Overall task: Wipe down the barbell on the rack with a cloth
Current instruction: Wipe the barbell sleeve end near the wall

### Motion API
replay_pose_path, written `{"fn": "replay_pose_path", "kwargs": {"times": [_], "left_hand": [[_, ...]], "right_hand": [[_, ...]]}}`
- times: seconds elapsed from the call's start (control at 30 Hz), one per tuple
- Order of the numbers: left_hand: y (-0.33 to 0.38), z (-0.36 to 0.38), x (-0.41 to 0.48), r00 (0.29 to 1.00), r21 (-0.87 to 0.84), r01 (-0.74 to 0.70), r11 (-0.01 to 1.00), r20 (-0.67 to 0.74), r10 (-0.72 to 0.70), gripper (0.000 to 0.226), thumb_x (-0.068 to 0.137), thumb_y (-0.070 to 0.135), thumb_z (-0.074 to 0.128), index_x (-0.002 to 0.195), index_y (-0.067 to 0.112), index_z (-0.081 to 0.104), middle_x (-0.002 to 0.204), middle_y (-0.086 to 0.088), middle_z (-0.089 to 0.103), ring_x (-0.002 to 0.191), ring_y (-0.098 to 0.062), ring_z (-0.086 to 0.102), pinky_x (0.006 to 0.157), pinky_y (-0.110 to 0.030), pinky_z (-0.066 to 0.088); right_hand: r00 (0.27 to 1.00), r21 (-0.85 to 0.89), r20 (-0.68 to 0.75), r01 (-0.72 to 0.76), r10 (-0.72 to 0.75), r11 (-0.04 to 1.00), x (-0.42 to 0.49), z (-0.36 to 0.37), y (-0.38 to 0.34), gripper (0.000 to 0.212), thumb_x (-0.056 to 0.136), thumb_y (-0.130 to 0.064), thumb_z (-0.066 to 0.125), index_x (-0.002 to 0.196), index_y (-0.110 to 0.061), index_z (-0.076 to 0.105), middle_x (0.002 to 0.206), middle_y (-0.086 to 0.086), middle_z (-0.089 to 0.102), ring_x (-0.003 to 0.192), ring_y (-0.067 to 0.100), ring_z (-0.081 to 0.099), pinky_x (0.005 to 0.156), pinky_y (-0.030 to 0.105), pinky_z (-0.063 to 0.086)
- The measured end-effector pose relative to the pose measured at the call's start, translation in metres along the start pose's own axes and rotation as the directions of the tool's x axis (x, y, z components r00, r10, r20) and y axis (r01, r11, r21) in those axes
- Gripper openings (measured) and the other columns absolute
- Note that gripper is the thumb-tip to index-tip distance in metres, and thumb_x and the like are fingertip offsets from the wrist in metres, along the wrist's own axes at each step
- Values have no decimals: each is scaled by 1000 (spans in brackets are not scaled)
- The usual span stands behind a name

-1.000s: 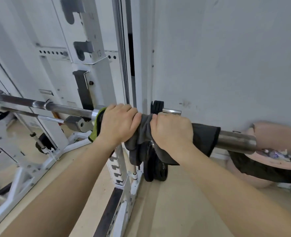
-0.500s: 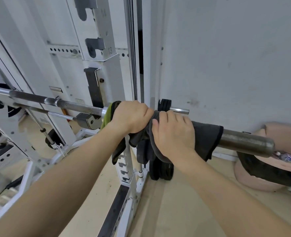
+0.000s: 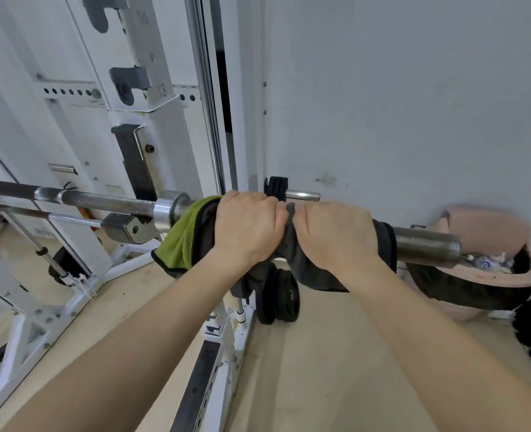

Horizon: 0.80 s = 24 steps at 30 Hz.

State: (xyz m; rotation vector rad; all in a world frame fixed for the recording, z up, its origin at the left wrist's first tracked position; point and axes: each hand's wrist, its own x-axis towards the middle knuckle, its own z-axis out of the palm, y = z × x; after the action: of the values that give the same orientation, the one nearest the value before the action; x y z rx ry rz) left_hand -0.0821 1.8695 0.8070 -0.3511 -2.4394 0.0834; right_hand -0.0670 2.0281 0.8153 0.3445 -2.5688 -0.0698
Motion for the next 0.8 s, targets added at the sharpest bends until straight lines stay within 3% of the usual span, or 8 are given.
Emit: {"fn": "replay_pose_path", "kwargs": {"times": [0.17, 0.27, 0.33, 0.4, 0.5, 0.57, 0.7, 0.8], "left_hand": [[89, -1, 13, 998, -104, -55, 993, -49, 50, 44, 100, 29, 39, 60, 20, 53, 58, 0, 55, 56, -25, 49, 62, -37, 28], [111, 2, 13, 996, -174, -56, 983, -84, 42, 40, 100, 28, 40, 65, 17, 57, 63, -5, 58, 64, -29, 53, 68, -41, 35], [104, 3, 8, 987, -167, -109, 980, -138, 86, 38, 100, 29, 42, 67, 16, 58, 65, -5, 56, 65, -29, 52, 68, -41, 35], [85, 1, 4, 983, -158, -128, 979, -150, 104, 38, 99, 31, 45, 68, 15, 58, 65, -5, 55, 64, -28, 52, 67, -40, 34], [34, -7, 0, 995, -122, -96, 988, -29, 93, 42, 100, 35, 41, 66, 18, 58, 63, 0, 57, 63, -26, 54, 65, -39, 37], [-11, -10, 1, 990, -60, -92, 994, 100, 98, 48, 100, 40, 27, 68, 21, 56, 66, 2, 57, 66, -26, 58, 65, -39, 40], [-70, -11, 22, 906, -54, -78, 995, 412, 94, 51, 102, 43, 17, 94, 21, 62, 95, -4, 66, 90, -29, 60, 68, -38, 40], [-64, -8, 30, 870, -40, -57, 998, 487, 69, 51, 103, 43, 19, 89, 18, 61, 88, -4, 62, 84, -27, 56, 65, -36, 35]], "right_hand": [[993, -122, 5, -117, 119, 986, -39, -10, 73, 46, 101, -39, 22, 69, -22, 51, 66, 1, 62, 56, 27, 57, 50, 30, 27], [976, -43, 117, -177, 181, 983, -36, -17, 98, 45, 101, -40, 25, 75, -23, 57, 77, 1, 64, 72, 29, 59, 56, 34, 29], [961, 0, 190, -204, 200, 979, -27, -18, 94, 43, 99, -38, 25, 74, -21, 56, 73, 1, 58, 66, 28, 52, 56, 34, 29], [966, 6, 109, -235, 233, 972, -24, -17, 79, 42, 97, -37, 26, 68, -20, 51, 64, 1, 51, 54, 22, 39, 51, 33, 22], [973, 4, -76, -220, 220, 976, -28, -10, 45, 43, 96, -36, 22, 66, -19, 47, 59, 0, 48, 48, 17, 31, 49, 28, 17], [977, -7, -134, -169, 166, 986, -23, 3, 15, 44, 97, -34, 27, 72, -13, 58, 63, 4, 55, 53, 22, 42, 51, 32, 31], [958, 24, -256, -130, 132, 991, -9, 22, -45, 30, 97, -30, 42, 87, -11, 63, 77, 7, 62, 70, 28, 57, 66, 39, 42], [950, 42, -289, -107, 115, 993, -5, 25, -64, 25, 97, -29, 45, 90, -10, 61, 80, 7, 59, 72, 27, 55, 67, 39, 42]]}}
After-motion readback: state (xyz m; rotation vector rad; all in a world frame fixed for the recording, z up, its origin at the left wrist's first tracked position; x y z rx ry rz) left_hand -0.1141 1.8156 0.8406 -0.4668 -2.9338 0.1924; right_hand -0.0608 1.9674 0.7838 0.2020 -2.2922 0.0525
